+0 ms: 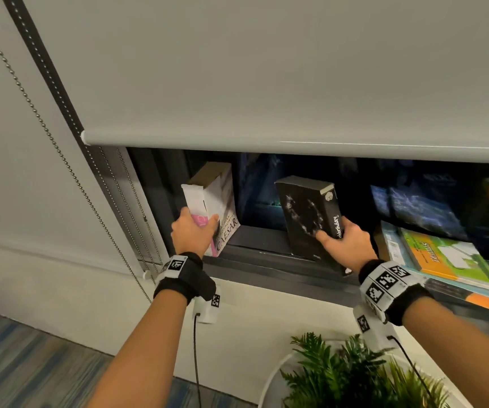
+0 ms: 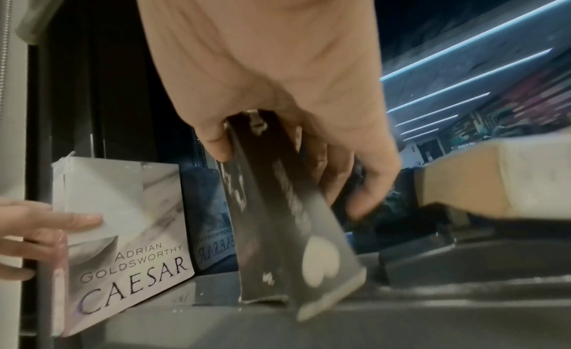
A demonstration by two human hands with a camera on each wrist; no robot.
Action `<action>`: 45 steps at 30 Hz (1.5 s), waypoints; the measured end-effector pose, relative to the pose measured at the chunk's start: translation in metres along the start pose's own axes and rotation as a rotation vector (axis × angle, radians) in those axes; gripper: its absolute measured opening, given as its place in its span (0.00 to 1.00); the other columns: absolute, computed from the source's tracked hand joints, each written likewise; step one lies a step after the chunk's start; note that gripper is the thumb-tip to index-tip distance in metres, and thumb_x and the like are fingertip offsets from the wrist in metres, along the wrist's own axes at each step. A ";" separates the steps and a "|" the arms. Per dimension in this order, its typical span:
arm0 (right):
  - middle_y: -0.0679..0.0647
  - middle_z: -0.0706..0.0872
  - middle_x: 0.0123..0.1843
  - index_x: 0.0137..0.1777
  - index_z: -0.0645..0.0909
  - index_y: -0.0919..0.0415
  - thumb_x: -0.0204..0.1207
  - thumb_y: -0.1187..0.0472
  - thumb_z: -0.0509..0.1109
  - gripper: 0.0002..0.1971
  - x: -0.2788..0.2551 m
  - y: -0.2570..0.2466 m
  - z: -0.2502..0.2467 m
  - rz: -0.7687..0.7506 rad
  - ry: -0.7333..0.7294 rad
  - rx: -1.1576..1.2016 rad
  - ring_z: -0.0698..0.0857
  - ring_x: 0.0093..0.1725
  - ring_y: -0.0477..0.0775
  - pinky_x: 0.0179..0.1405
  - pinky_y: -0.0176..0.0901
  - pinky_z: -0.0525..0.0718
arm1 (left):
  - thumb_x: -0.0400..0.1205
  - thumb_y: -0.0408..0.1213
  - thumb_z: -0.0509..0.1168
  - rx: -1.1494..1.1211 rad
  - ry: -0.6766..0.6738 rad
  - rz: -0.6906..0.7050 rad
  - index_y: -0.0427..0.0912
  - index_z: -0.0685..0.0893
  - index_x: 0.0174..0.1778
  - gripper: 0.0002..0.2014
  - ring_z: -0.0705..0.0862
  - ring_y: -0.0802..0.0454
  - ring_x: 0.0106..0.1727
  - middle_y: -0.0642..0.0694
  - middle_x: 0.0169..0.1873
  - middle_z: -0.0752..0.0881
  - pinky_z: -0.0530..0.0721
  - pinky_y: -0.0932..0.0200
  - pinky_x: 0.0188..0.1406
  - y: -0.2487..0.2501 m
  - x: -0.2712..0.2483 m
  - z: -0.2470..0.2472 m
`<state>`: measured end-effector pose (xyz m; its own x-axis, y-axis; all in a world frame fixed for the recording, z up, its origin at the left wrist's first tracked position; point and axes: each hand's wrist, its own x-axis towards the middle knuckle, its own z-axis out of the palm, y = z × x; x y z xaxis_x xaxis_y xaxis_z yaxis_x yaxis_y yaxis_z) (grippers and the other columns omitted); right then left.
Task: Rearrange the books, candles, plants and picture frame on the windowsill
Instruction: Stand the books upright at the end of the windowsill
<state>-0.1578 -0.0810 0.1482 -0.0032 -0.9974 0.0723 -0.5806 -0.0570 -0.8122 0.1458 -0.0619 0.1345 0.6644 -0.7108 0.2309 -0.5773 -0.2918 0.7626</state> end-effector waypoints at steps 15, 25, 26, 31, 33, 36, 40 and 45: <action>0.57 0.89 0.42 0.46 0.84 0.59 0.68 0.53 0.77 0.12 -0.001 -0.034 -0.029 0.069 -0.090 -0.066 0.89 0.34 0.55 0.25 0.50 0.90 | 0.79 0.38 0.69 -0.124 0.100 0.284 0.51 0.57 0.82 0.37 0.77 0.40 0.66 0.38 0.70 0.72 0.76 0.45 0.64 0.031 -0.010 -0.026; 0.57 0.90 0.50 0.55 0.84 0.61 0.73 0.55 0.74 0.13 -0.021 -0.074 -0.047 0.167 -0.162 0.395 0.91 0.43 0.56 0.34 0.49 0.91 | 0.80 0.38 0.68 0.024 0.030 0.387 0.37 0.80 0.64 0.17 0.78 0.36 0.63 0.36 0.62 0.75 0.75 0.45 0.64 0.033 0.003 -0.037; 0.57 0.90 0.50 0.56 0.84 0.61 0.74 0.55 0.74 0.14 -0.021 -0.078 -0.046 0.167 -0.172 0.421 0.91 0.43 0.56 0.34 0.48 0.91 | 0.80 0.38 0.68 0.031 0.029 0.388 0.38 0.80 0.64 0.17 0.77 0.36 0.63 0.36 0.62 0.76 0.75 0.45 0.63 0.032 0.004 -0.037; 0.58 0.90 0.51 0.58 0.82 0.61 0.75 0.55 0.73 0.15 -0.023 -0.095 -0.036 0.144 -0.210 0.486 0.92 0.43 0.55 0.35 0.48 0.90 | 0.80 0.39 0.67 0.099 0.047 0.398 0.37 0.79 0.64 0.18 0.72 0.35 0.70 0.35 0.70 0.70 0.73 0.42 0.68 0.032 -0.001 -0.035; 0.59 0.91 0.50 0.57 0.82 0.63 0.76 0.56 0.72 0.14 -0.025 -0.096 -0.033 0.139 -0.219 0.530 0.92 0.43 0.55 0.37 0.49 0.91 | 0.78 0.41 0.68 0.132 0.162 0.426 0.38 0.79 0.60 0.17 0.71 0.38 0.68 0.35 0.69 0.69 0.74 0.43 0.65 0.035 -0.010 -0.036; 0.60 0.92 0.49 0.58 0.82 0.65 0.77 0.56 0.72 0.14 -0.028 -0.094 -0.030 0.158 -0.245 0.616 0.92 0.44 0.55 0.41 0.51 0.91 | 0.79 0.45 0.66 0.021 0.218 0.526 0.39 0.79 0.53 0.14 0.79 0.45 0.53 0.40 0.53 0.79 0.81 0.48 0.52 0.043 -0.037 -0.036; 0.60 0.92 0.49 0.59 0.82 0.66 0.77 0.56 0.72 0.16 -0.030 -0.092 -0.028 0.188 -0.289 0.672 0.92 0.46 0.55 0.39 0.49 0.91 | 0.82 0.61 0.57 -0.085 -0.457 0.196 0.45 0.72 0.62 0.24 0.85 0.49 0.46 0.45 0.46 0.85 0.84 0.51 0.47 0.049 -0.059 -0.017; 0.57 0.91 0.52 0.62 0.82 0.62 0.75 0.58 0.74 0.16 -0.030 -0.084 -0.025 0.171 -0.330 0.655 0.92 0.49 0.54 0.36 0.44 0.90 | 0.82 0.47 0.65 -0.723 -0.762 -0.147 0.47 0.67 0.70 0.23 0.82 0.52 0.63 0.48 0.66 0.80 0.87 0.43 0.52 0.051 -0.069 -0.003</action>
<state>-0.1291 -0.0451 0.2282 0.2537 -0.9505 -0.1795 0.0093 0.1880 -0.9821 0.0715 -0.0260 0.1595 0.0866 -0.9861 -0.1420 0.0707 -0.1360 0.9882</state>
